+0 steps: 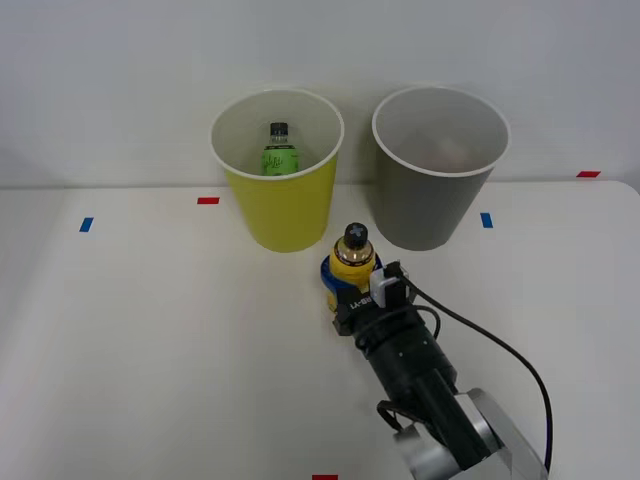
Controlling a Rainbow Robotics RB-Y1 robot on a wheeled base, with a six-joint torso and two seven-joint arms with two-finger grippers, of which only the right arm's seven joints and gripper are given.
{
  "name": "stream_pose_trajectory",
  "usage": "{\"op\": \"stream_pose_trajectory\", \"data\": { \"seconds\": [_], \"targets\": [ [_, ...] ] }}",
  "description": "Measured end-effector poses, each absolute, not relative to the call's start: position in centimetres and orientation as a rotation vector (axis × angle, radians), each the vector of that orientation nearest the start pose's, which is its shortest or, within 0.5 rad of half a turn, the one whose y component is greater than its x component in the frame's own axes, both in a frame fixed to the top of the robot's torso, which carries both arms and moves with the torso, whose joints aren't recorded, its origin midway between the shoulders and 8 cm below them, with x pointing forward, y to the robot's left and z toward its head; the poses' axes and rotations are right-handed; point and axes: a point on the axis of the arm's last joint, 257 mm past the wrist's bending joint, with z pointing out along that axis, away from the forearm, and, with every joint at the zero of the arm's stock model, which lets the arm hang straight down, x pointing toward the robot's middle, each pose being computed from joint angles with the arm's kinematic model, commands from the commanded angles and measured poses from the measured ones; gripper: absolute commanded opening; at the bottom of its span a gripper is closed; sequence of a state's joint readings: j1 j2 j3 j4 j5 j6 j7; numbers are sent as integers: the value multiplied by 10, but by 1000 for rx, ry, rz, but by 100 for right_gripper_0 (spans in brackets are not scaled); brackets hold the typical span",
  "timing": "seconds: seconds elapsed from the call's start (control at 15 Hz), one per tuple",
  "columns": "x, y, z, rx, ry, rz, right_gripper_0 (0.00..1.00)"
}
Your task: Put cans in the gray bin, plastic bottles in the light green bin
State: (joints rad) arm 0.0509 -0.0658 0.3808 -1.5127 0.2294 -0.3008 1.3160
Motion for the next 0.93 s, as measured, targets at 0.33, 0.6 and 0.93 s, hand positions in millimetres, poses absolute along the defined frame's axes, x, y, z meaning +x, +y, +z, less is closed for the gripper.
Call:
{"op": "stream_pose_trajectory", "data": {
  "seconds": [0.33,0.6,0.93],
  "targets": [
    [448,-76,-219,-313,1291,402,0],
    [424,-106,-198,-262,1214,516,0],
    [414,-114,-126,-185,1103,647,0]
  ]
}}
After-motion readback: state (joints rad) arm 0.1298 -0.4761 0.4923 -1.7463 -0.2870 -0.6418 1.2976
